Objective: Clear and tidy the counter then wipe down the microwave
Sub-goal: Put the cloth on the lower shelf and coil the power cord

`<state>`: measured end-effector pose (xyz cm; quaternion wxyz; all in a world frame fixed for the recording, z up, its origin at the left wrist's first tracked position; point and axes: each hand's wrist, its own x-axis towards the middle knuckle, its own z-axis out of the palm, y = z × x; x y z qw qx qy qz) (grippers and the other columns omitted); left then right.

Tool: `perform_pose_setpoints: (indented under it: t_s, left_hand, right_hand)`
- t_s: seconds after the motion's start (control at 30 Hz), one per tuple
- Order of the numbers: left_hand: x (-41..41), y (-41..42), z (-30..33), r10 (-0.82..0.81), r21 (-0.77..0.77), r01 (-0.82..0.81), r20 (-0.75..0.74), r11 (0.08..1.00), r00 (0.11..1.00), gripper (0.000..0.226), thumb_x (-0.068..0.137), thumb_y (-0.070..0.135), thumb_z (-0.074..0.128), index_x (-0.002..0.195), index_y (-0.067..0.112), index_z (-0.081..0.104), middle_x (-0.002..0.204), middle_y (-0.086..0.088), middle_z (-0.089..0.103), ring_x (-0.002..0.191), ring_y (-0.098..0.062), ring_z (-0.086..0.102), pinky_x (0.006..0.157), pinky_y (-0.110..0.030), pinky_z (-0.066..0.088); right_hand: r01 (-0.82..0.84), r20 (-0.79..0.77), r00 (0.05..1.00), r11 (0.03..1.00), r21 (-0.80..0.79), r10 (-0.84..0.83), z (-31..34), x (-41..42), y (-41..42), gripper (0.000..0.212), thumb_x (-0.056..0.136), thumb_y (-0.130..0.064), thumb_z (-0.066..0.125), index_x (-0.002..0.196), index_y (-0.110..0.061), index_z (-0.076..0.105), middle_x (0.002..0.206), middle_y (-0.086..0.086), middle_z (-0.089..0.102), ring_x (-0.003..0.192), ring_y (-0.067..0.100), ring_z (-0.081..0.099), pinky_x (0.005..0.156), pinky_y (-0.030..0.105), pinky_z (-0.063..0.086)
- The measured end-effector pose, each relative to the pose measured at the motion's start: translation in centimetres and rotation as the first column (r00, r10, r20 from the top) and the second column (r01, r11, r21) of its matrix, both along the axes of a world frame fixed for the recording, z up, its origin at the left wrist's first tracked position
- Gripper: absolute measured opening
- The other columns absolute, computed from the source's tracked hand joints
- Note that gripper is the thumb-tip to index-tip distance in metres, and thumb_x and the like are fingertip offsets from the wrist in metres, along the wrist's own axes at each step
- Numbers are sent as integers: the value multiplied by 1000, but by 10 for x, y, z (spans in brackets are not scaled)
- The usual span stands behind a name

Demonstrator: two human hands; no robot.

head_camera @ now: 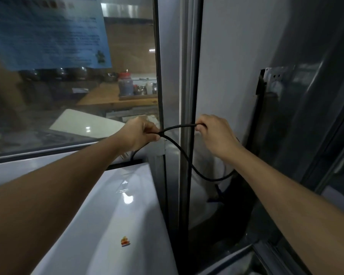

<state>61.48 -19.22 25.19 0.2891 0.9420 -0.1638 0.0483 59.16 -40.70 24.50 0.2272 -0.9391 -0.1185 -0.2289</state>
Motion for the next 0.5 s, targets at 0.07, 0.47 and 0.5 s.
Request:
perform_pose_setpoints:
  t_s: [0.07, 0.47, 0.5]
  left_hand:
    - [4, 0, -4, 6, 10, -6, -5, 1000, 1000, 6, 87, 21, 65, 90, 20, 71, 81, 2, 65, 75, -13, 57, 63, -19, 41]
    - [11, -7, -9, 31, 64, -32, 15, 997, 999, 4, 86, 18, 67, 83, 16, 68, 74, 6, 61, 65, -5, 52, 55, -16, 36]
    - [11, -6, -10, 31, 67, -33, 20, 997, 999, 4, 85, 18, 67, 81, 17, 67, 74, 7, 60, 65, -4, 51, 55, -15, 36]
  right_hand:
    - [10, -30, 999, 1000, 27, -9, -12, 2, -1, 17, 98, -12, 41, 99, -9, 58, 96, 8, 55, 92, 26, 54, 76, 31, 37]
    - [167, 152, 981, 925, -342, -121, -59, 25, 48, 45, 91, -41, 53, 117, -3, 56, 119, 11, 45, 112, 28, 38, 89, 32, 32]
    - [147, 130, 985, 937, -318, -111, -62, 27, 50, 42, 93, -37, 52, 115, -2, 57, 120, 12, 44, 112, 27, 38, 86, 31, 32]
